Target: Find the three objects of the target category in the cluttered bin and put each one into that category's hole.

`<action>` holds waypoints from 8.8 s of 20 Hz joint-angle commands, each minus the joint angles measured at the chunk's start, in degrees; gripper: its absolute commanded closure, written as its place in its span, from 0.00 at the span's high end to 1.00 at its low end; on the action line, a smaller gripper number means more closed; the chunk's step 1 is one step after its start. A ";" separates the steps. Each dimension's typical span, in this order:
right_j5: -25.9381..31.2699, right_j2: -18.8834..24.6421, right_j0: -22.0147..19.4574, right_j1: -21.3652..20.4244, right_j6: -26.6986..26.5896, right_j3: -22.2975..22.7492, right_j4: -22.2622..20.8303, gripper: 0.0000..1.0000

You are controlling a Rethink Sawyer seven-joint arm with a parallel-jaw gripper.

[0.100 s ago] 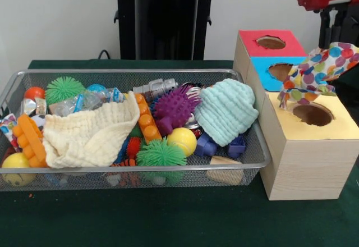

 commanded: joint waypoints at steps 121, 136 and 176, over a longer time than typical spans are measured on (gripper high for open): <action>-13.89 3.19 -7.43 9.52 0.44 5.77 -4.83 0.00; -18.67 -0.86 2.52 13.08 9.99 1.47 -4.07 0.00; -14.87 -0.16 -4.07 9.58 4.57 4.83 -7.06 1.00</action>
